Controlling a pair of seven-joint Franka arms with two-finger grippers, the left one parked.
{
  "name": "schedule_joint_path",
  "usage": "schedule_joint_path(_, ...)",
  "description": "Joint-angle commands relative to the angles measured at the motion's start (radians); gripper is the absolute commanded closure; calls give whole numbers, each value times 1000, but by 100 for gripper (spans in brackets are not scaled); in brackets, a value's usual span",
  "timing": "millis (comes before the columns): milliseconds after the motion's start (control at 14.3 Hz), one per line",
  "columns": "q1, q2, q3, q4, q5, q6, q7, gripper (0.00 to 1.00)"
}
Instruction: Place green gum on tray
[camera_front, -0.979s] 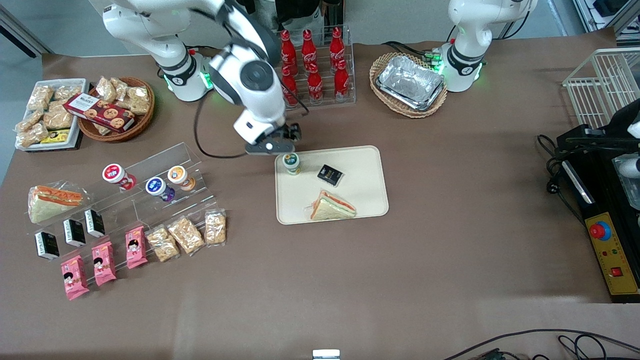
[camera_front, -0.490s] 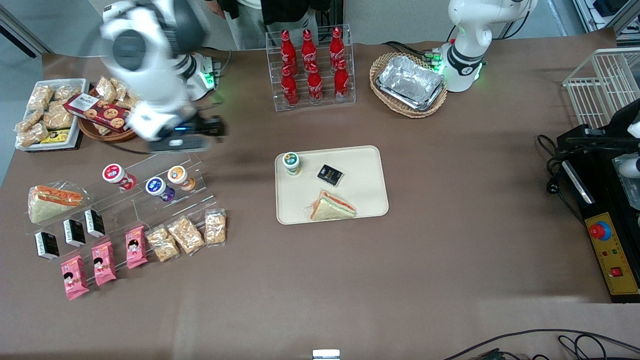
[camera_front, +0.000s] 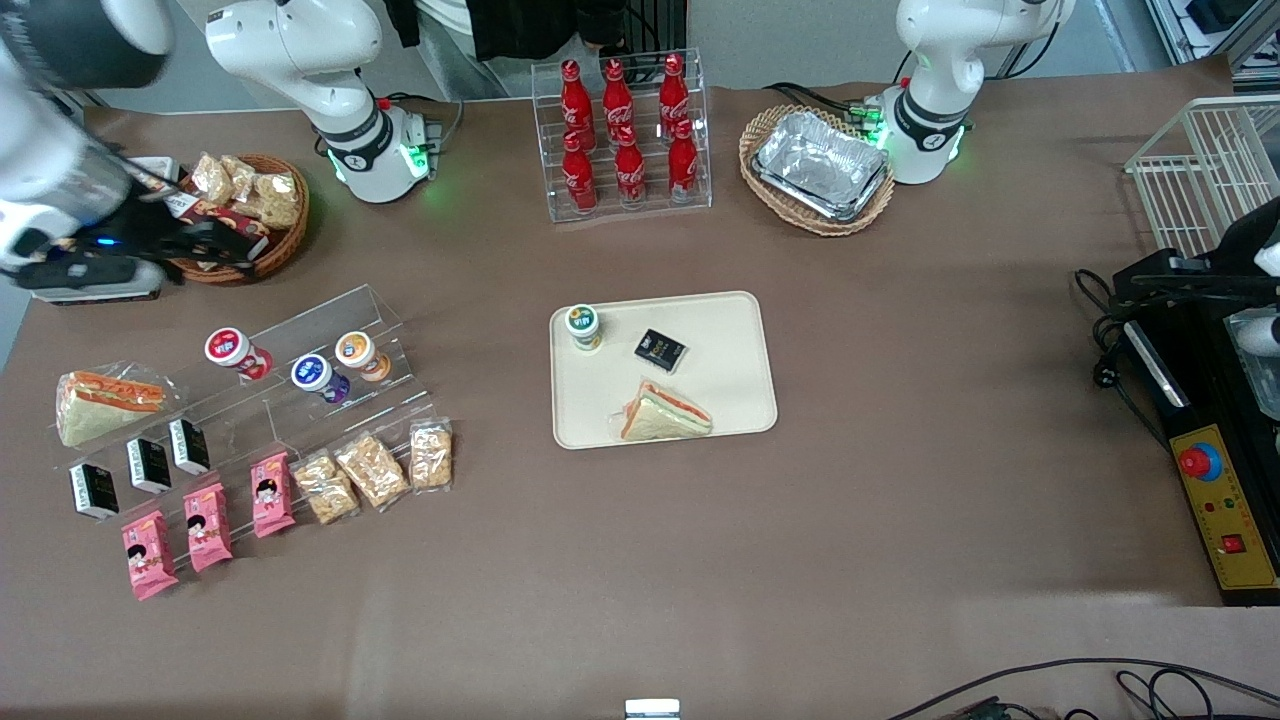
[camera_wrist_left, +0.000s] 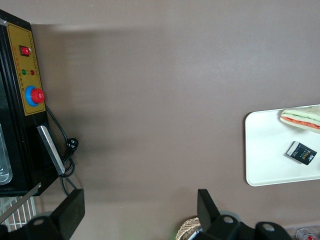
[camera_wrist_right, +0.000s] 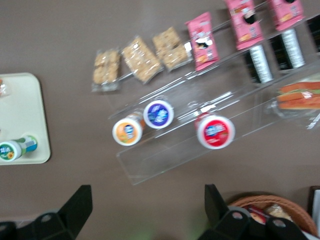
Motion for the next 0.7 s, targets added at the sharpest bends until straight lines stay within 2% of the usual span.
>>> schedule_joint_path(0,7,105,-98,196,-59,-72,-60,0)
schedule_joint_path(280,4,310,-161,515,-63,-270,-110,0)
schedule_joint_path(630,4,324,-165,560,-66,-316,-118,0)
